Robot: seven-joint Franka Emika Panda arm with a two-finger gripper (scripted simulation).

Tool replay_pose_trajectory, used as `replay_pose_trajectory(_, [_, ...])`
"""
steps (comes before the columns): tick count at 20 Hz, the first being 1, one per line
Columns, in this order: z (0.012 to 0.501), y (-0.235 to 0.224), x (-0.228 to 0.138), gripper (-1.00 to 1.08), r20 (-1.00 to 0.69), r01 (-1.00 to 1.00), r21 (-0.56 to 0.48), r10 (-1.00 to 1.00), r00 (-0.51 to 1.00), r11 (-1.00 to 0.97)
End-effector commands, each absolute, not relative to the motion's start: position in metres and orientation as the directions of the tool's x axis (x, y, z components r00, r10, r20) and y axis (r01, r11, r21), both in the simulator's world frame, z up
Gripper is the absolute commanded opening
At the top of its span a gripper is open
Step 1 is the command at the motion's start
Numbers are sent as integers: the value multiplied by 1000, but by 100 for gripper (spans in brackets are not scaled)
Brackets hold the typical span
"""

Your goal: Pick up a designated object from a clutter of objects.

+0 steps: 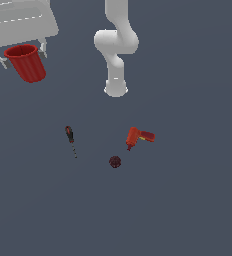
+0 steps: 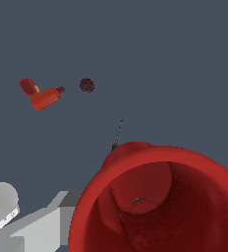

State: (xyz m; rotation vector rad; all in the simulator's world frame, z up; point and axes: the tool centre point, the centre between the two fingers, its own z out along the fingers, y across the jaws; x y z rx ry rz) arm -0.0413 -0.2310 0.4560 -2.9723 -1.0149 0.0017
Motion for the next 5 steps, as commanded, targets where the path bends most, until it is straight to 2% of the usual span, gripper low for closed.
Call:
replay_pose_trajectory(1, [461, -233, -40, -100, 0, 612, 0, 612, 791, -791])
replay_pose_trajectory(5, [462, -234, -39, -100, 0, 612, 0, 612, 791, -791])
